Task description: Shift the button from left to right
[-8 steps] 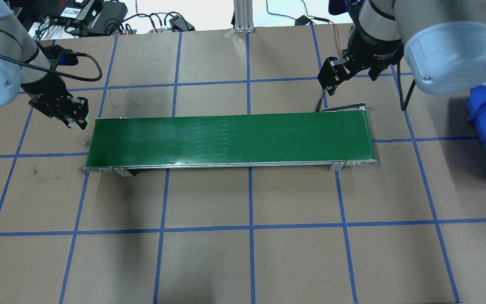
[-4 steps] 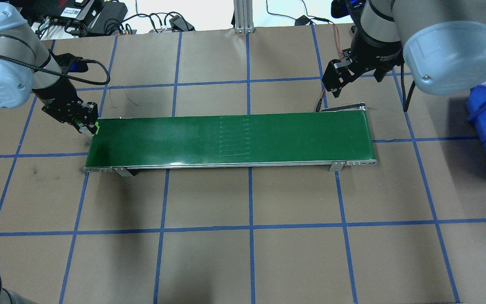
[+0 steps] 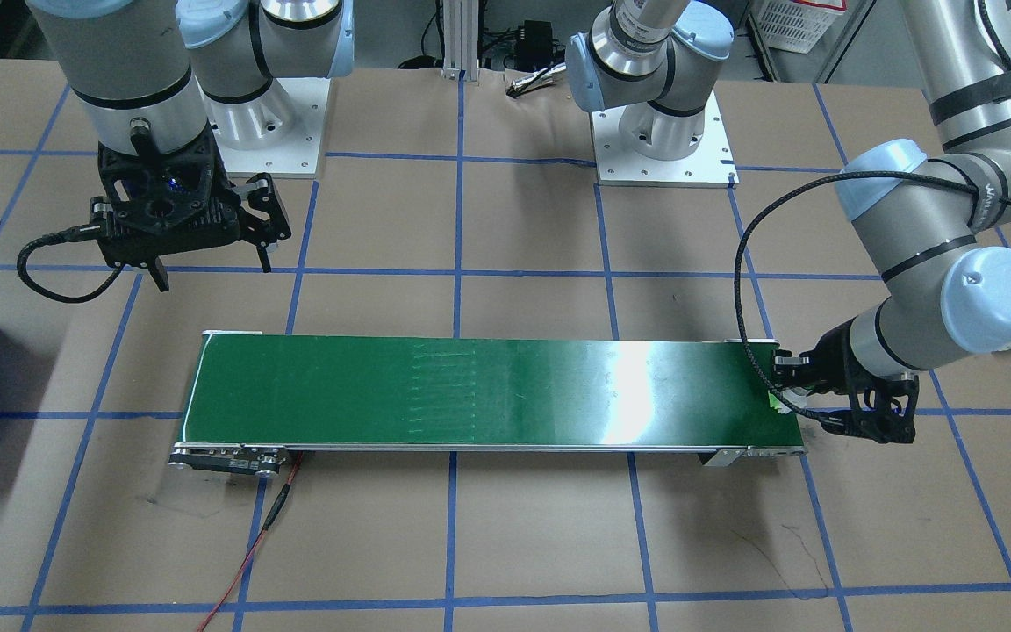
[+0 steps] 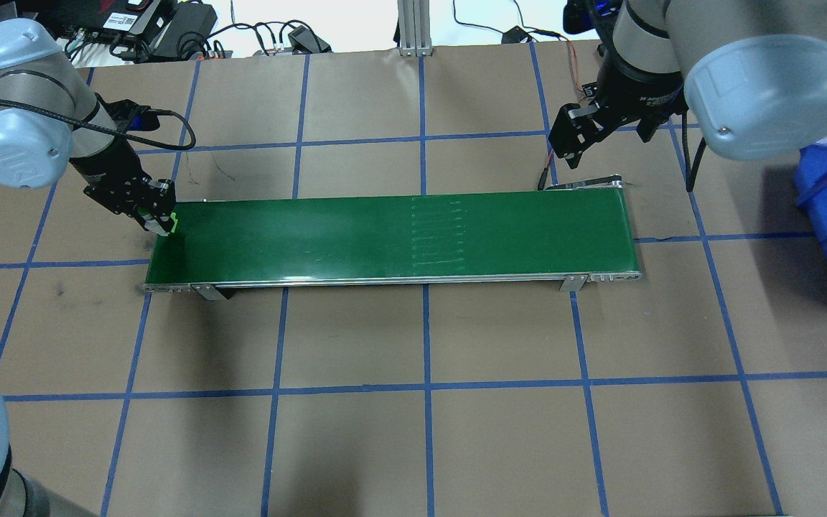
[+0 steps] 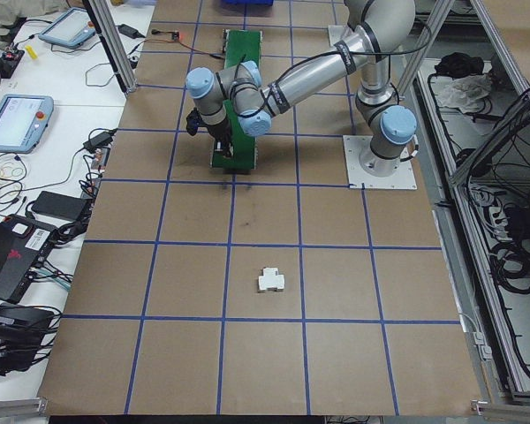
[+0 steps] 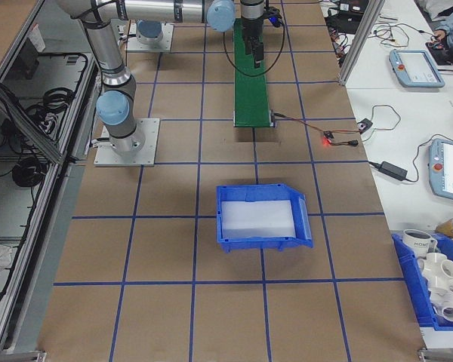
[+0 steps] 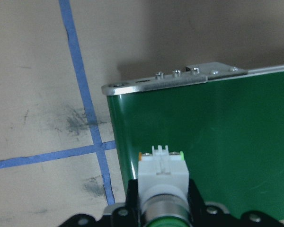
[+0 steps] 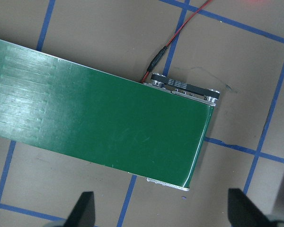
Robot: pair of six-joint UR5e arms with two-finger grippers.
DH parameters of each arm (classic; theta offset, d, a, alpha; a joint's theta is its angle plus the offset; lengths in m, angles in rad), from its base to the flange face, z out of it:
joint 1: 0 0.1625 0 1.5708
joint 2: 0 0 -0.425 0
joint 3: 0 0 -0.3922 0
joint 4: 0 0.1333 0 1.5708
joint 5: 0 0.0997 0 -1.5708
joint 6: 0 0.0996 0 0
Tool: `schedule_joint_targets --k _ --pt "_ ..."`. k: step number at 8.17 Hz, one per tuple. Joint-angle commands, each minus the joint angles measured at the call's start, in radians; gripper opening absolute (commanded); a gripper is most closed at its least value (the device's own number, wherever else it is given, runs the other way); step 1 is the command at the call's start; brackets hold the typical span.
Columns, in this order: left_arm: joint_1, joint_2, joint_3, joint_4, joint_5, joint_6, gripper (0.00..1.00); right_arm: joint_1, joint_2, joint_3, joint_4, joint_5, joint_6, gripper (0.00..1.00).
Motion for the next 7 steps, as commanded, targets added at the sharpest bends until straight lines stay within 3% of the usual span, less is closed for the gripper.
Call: schedule_joint_targets --k 1,2,3,4,5,6,7 --pt "0.0 -0.01 -0.004 0.003 -0.016 -0.005 0.0 -0.003 -0.003 -0.001 0.0 -0.02 -0.009 1.0" --pt "0.0 -0.009 -0.004 0.003 -0.016 -0.006 0.04 0.0 -0.009 -0.001 0.0 -0.068 -0.012 1.0" --pt "-0.003 -0.009 -0.004 0.002 -0.016 -0.035 0.12 0.0 -0.008 -0.001 0.0 -0.061 -0.012 1.0" --pt "-0.011 -0.009 -0.004 -0.007 -0.018 -0.072 0.5 0.0 -0.003 0.001 -0.002 -0.057 -0.013 1.0" --pt "-0.032 -0.006 -0.005 -0.007 -0.016 -0.077 0.59 0.0 0.0 -0.001 0.0 -0.057 -0.017 1.0" --pt "-0.05 -0.006 -0.005 -0.006 -0.016 -0.083 0.9 0.0 -0.002 0.001 -0.002 -0.057 -0.015 1.0" --pt "-0.061 0.011 -0.004 -0.013 -0.014 -0.121 1.0 0.0 -0.002 0.001 0.0 -0.054 -0.014 1.0"
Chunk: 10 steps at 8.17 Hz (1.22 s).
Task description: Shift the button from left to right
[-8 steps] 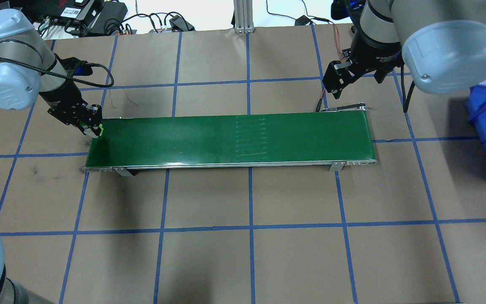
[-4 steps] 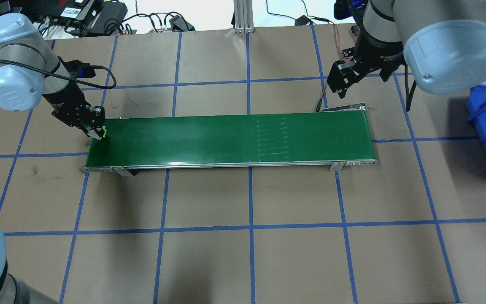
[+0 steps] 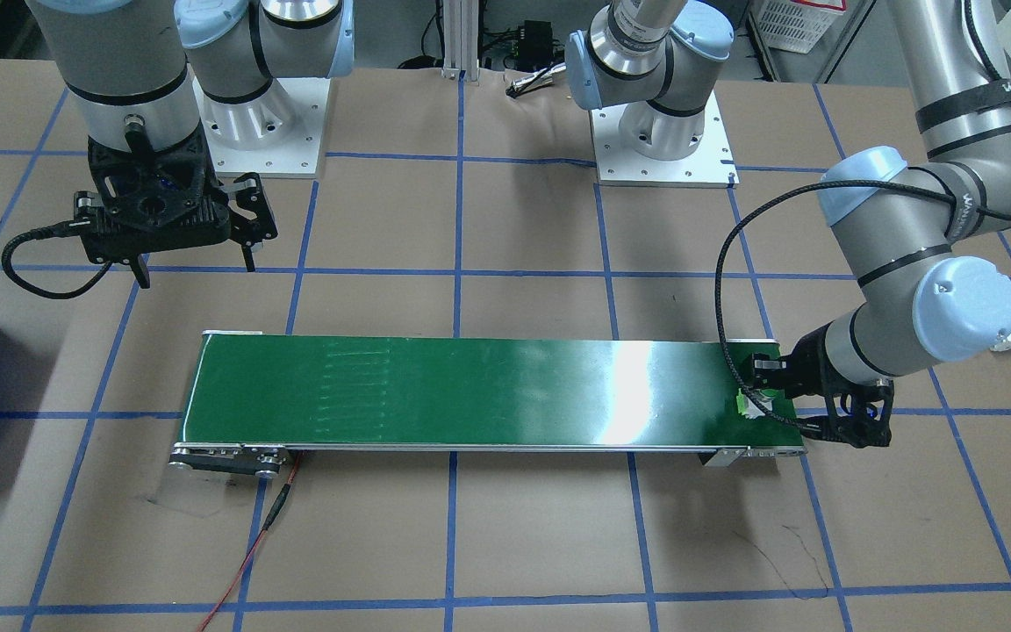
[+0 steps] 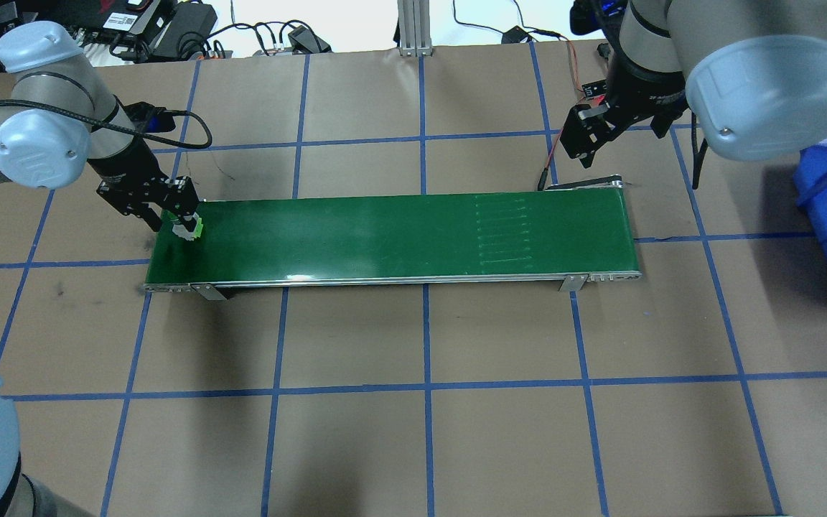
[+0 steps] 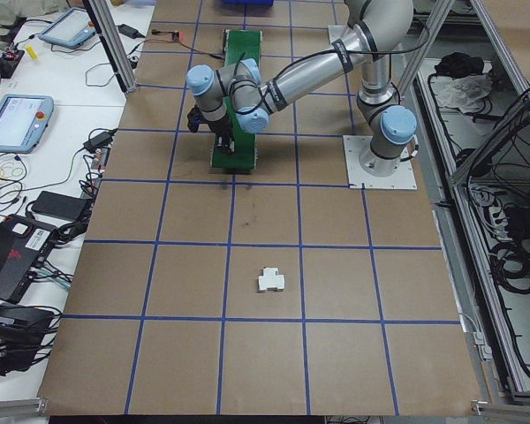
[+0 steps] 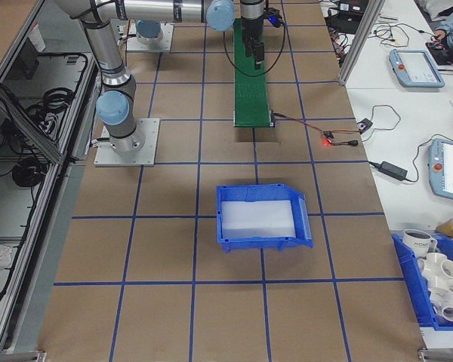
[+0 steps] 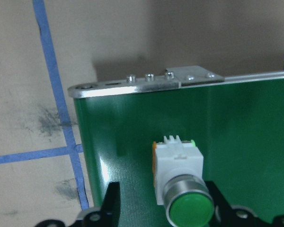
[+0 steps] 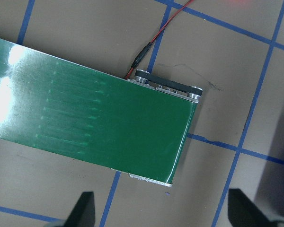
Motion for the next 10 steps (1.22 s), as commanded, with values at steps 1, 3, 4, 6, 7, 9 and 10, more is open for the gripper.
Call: schedule_joint_targets --k 1,3,4,6,7,9,10 --pt "-0.059 0.05 0.003 -0.042 0.002 -0.078 1.0 0.0 0.002 0.001 0.004 0.001 0.001 1.0" --pt "-0.157 0.183 0.012 -0.192 0.002 -0.292 1.0 0.0 -0.004 0.002 0.004 0.003 0.0 1.0" --pt "-0.18 0.235 0.012 -0.234 0.003 -0.314 1.0 0.0 -0.004 0.002 0.005 0.003 0.001 1.0" --pt "-0.177 0.27 0.016 -0.239 0.005 -0.315 1.0 0.0 0.0 0.002 0.004 0.018 0.003 1.0" --pt "-0.174 0.299 0.039 -0.24 0.014 -0.315 1.0 0.0 0.003 0.004 0.004 0.026 0.001 1.0" --pt "-0.173 0.314 0.058 -0.234 0.015 -0.315 1.0 0.0 0.019 0.004 -0.01 0.143 0.009 1.0" --pt "-0.173 0.307 0.058 -0.23 0.014 -0.315 1.0 0.003 0.022 0.004 -0.018 0.2 0.036 1.0"
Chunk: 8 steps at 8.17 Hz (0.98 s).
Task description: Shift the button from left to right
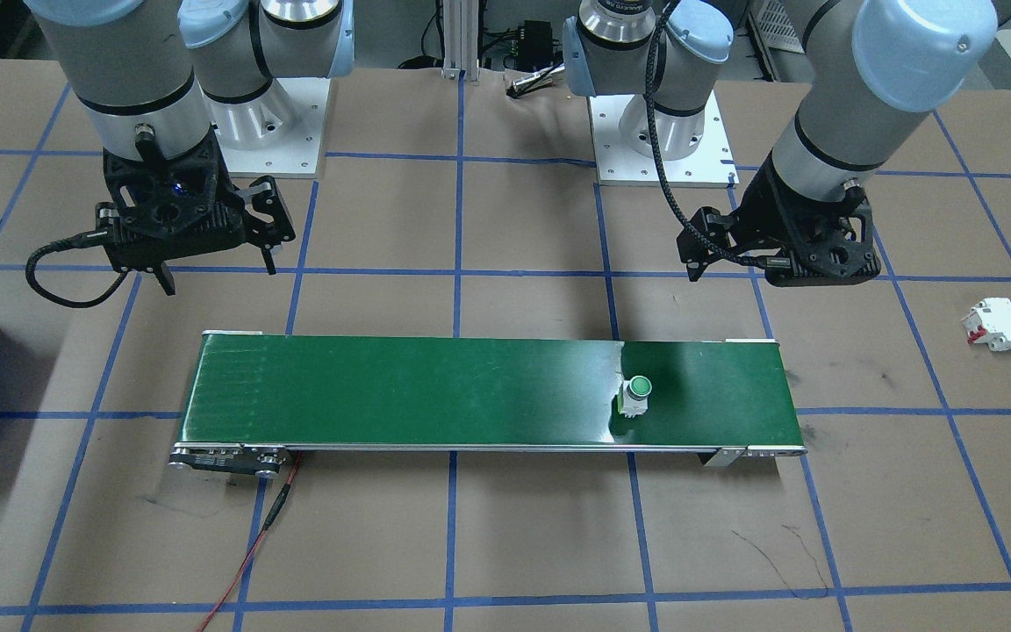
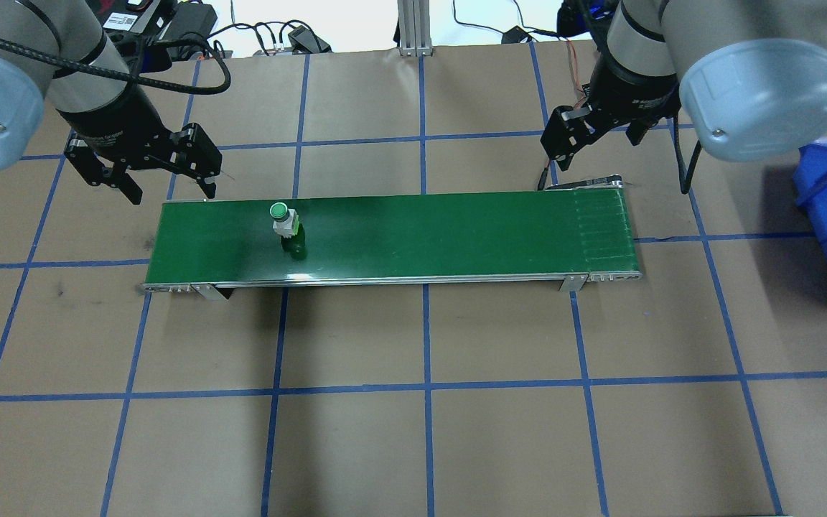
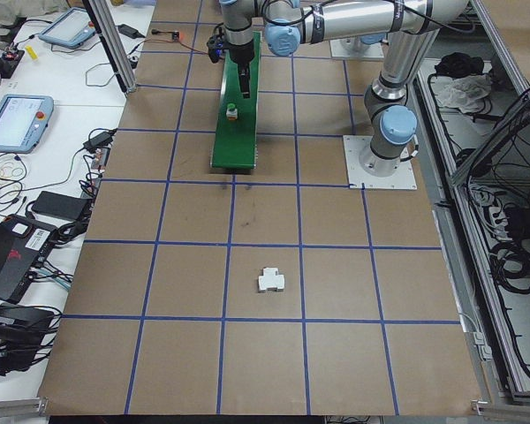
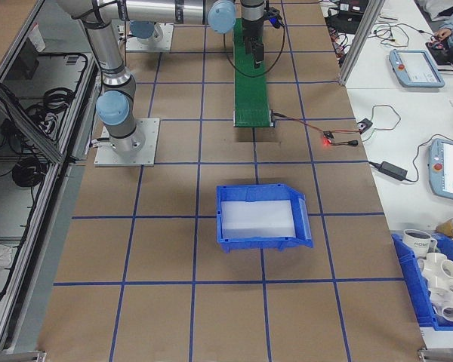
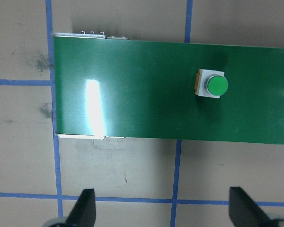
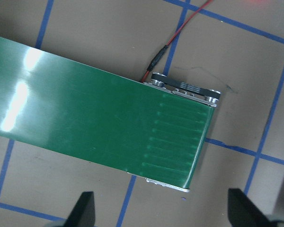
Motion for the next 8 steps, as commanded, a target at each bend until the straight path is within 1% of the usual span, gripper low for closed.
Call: schedule_joint_targets --k 1,2,3,4,5,6,8 --pt "0.001 0.008 0.005 0.006 0.002 0.0 1.0 0.004 0.03 0.0 -0.029 0.118 0.048 1.0" --pt "0.001 0.014 0.005 0.004 -0.007 0.001 1.0 0.012 0.066 0.0 -0.13 0.118 0.08 1.0" --pt "0.001 0.01 0.005 0.007 -0.007 0.001 1.0 0.036 0.093 -0.001 -0.163 0.115 0.112 1.0" --pt "0.001 0.013 0.005 0.006 -0.001 0.001 1.0 0.069 0.11 -0.001 -0.171 0.118 0.173 1.0" --pt "0.003 0.016 0.005 0.006 0.001 0.007 1.0 0.087 0.146 -0.004 -0.175 0.121 0.221 1.0" --pt "0.003 0.016 0.005 0.006 0.002 0.009 1.0 0.093 0.178 -0.004 -0.199 0.147 0.253 1.0" --pt "0.003 0.019 0.004 0.007 0.004 0.009 1.0 0.104 0.211 -0.001 -0.209 0.176 0.37 1.0"
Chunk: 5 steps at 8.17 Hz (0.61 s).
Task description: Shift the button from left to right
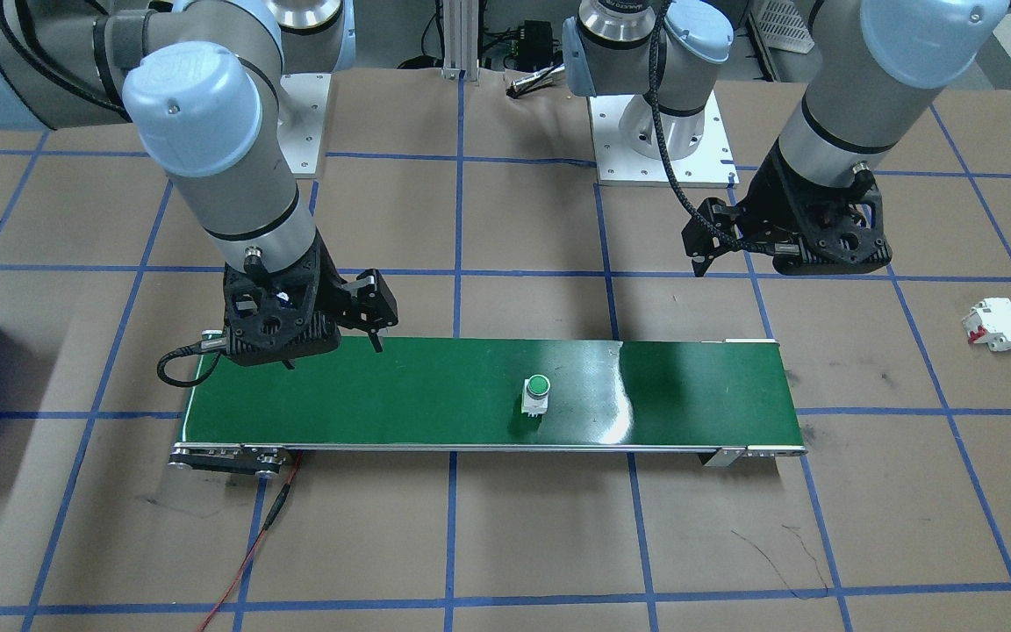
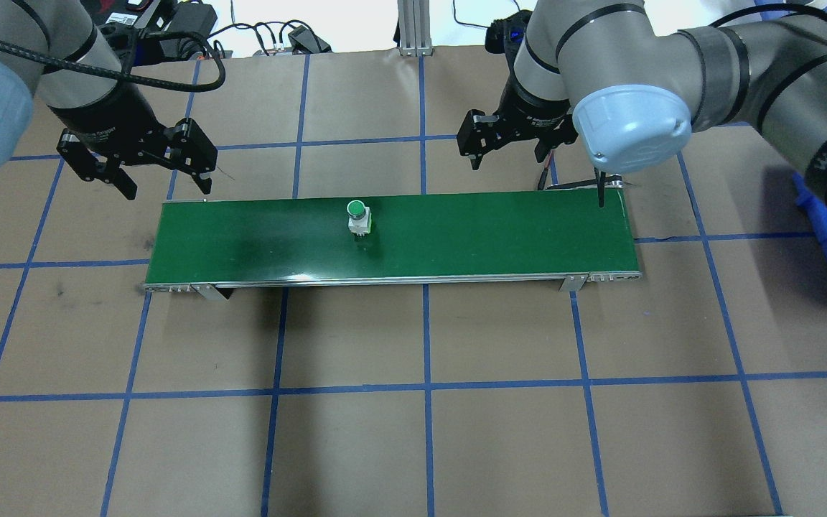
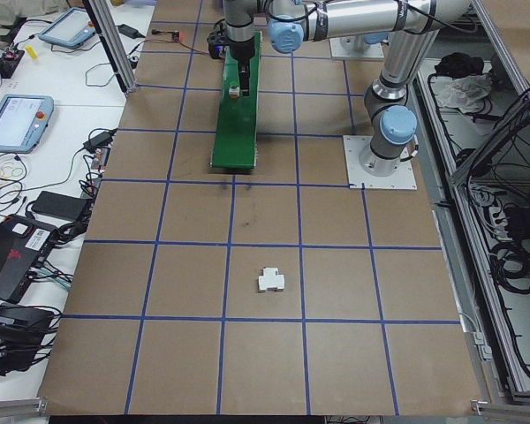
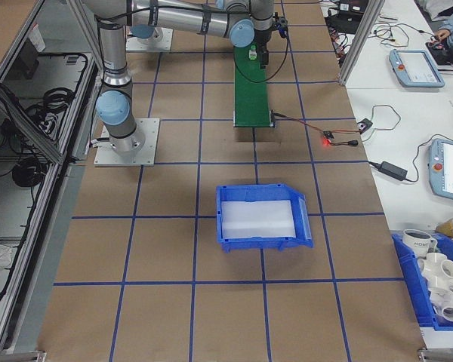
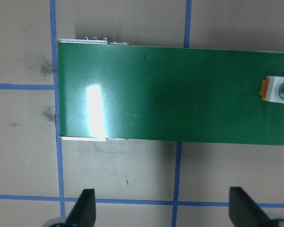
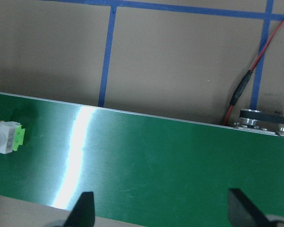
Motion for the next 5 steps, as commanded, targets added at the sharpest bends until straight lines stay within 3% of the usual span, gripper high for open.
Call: schedule_joint_targets --k 1,2,3,5 --pt "0.0 0.003 0.0 0.001 0.003 0.002 1.0 0.027 0.05 0.002 -0.017 0.031 0.176 1.0" --pt "0.002 0.005 0.0 0.001 0.003 0.005 1.0 0.036 0.062 0.002 -0.017 0.1 0.22 1.0" --pt "0.011 0.006 -0.005 -0.001 0.003 0.005 1.0 0.047 0.098 0.003 -0.046 0.126 0.241 1.0" --pt "0.034 0.008 -0.006 -0.002 0.003 0.006 1.0 0.048 0.125 0.002 -0.057 0.128 0.243 1.0"
